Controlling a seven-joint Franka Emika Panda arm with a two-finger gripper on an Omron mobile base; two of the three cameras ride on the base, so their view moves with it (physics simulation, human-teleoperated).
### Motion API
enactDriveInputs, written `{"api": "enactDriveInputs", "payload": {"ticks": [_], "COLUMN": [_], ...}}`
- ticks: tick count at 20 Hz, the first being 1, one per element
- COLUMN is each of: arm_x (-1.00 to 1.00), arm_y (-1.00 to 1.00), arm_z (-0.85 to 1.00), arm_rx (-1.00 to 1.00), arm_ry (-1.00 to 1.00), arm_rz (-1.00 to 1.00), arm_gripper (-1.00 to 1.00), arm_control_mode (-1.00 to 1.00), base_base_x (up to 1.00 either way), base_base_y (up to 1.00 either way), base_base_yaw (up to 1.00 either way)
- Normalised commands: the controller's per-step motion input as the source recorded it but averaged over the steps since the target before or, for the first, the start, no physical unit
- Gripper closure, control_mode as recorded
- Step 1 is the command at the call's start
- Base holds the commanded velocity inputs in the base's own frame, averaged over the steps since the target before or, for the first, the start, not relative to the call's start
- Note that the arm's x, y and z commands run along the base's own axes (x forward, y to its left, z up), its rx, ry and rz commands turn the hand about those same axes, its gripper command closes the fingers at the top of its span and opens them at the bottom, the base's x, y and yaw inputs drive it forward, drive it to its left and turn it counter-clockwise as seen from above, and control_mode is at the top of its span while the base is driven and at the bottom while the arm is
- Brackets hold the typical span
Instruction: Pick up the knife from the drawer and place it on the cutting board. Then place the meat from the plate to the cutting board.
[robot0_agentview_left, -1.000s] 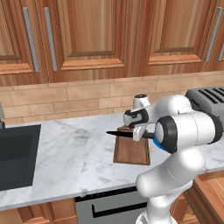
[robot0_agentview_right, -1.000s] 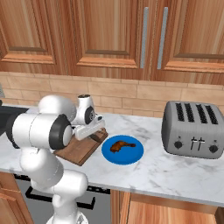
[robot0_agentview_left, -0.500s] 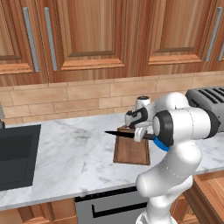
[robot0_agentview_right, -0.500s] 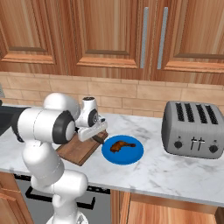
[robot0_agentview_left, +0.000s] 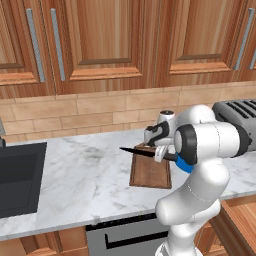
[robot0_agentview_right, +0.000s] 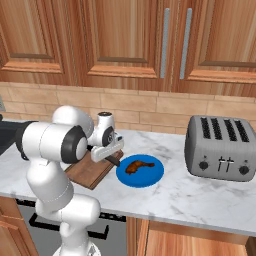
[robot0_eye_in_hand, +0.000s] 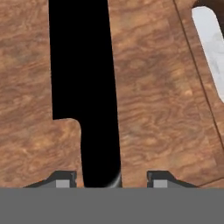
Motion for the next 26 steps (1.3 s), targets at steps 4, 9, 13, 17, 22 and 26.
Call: {"api": "enactDriveInputs", "payload": {"ticks": [4,9,13,17,22,26], "arm_x": [0.0,-0.09,-0.15,-0.17,-0.12,-0.1], "arm_y": [0.0,0.0,0.0,0.0,0.0,-0.07], "arm_z": [0.0,0.14,0.22,0.27,0.21,0.09], "arm_rx": [0.06,0.04,0.03,0.01,0.0,0.0], "arm_ry": [-0.03,-0.05,-0.05,-0.03,0.0,0.02], "arm_rz": [0.0,0.0,0.0,0.0,-0.08,-0.19], "arm_gripper": [-1.0,-1.0,-1.0,-1.0,-1.0,-1.0], "arm_control_mode": [-1.0,-1.0,-1.0,-1.0,-1.0,-1.0], "base_base_x": [0.0,0.0,0.0,0.0,0.0,0.0], "base_base_y": [0.0,0.0,0.0,0.0,0.0,0.0], "base_base_yaw": [0.0,0.0,0.0,0.0,0.0,0.0]}}
